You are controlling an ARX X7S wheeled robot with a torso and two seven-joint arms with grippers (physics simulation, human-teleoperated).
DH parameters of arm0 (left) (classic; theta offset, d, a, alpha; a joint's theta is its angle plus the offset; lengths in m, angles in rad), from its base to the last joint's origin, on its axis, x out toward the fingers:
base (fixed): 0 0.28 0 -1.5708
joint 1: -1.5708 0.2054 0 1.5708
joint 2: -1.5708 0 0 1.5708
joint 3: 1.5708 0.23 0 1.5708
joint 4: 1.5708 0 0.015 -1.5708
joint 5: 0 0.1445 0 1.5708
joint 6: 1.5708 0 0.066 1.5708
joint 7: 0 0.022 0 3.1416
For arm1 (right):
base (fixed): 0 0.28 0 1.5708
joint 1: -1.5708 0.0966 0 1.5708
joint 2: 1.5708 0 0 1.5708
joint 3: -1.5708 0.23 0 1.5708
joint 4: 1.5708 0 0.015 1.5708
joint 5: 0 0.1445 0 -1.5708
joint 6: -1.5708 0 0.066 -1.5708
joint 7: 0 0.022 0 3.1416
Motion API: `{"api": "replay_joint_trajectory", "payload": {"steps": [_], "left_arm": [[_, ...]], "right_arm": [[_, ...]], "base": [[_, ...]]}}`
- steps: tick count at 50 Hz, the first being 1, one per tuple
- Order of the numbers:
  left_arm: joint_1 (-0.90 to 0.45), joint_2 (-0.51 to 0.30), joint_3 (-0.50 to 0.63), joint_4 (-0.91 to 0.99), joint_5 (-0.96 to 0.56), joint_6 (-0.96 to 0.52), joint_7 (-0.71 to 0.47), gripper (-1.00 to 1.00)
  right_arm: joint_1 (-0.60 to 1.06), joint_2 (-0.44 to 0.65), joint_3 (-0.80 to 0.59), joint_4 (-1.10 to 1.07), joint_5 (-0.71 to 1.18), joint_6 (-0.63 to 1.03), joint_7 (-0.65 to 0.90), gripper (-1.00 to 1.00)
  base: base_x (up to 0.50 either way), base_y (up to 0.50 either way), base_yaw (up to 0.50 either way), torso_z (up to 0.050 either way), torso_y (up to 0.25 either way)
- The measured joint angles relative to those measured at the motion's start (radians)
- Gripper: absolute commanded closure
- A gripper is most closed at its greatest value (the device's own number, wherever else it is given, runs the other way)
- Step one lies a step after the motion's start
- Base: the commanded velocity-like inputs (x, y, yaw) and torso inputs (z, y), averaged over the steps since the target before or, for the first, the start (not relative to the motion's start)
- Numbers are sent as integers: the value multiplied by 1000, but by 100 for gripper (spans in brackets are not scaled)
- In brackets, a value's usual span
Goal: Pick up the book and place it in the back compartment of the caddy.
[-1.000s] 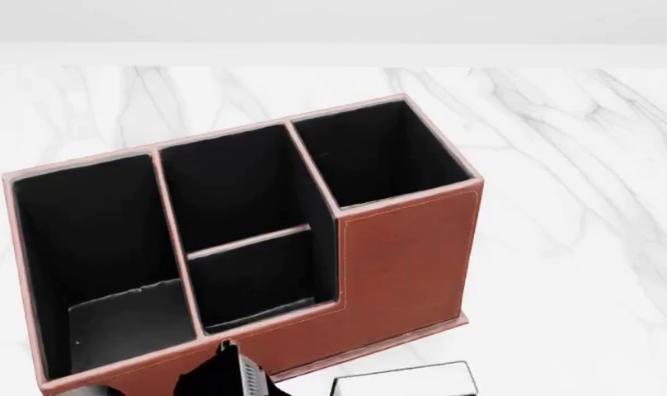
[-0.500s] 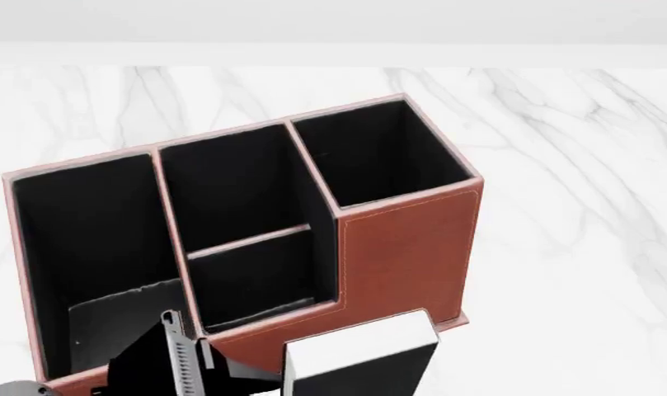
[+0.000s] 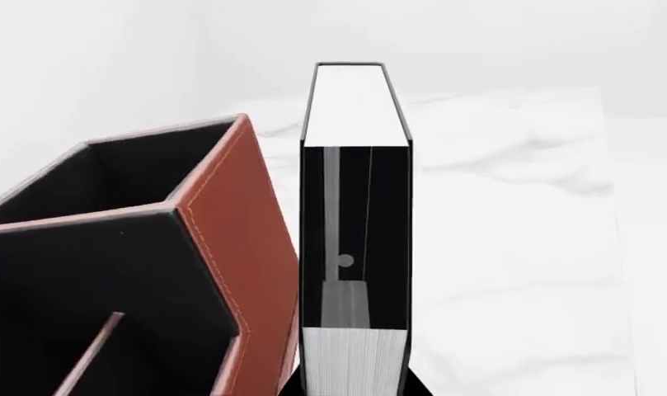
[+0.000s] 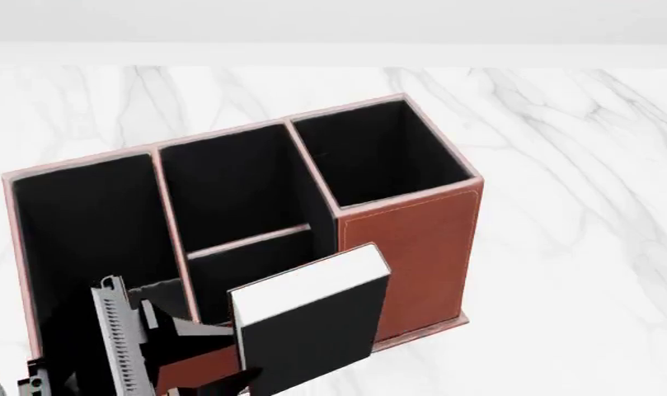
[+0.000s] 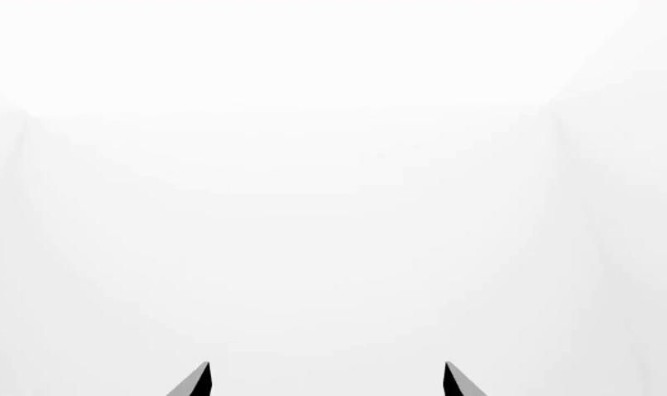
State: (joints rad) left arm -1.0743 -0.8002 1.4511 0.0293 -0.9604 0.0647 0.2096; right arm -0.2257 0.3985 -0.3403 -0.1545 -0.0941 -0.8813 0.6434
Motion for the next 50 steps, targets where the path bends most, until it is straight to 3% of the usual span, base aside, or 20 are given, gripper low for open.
{"api": "replay_joint_trajectory", "payload": {"steps": [31,50], "left_arm": [[-45,3,-64,-160,-279,-91,201,100],[-56,42,-58,-223,-344,-149,271,100]], "right_arm": [[5,-1,-11,4,-15,14,5,-100],[8,-17,2,-30,-15,127,18,-100]], "base": [[0,0,0,0,1],[0,0,0,0,2]]}}
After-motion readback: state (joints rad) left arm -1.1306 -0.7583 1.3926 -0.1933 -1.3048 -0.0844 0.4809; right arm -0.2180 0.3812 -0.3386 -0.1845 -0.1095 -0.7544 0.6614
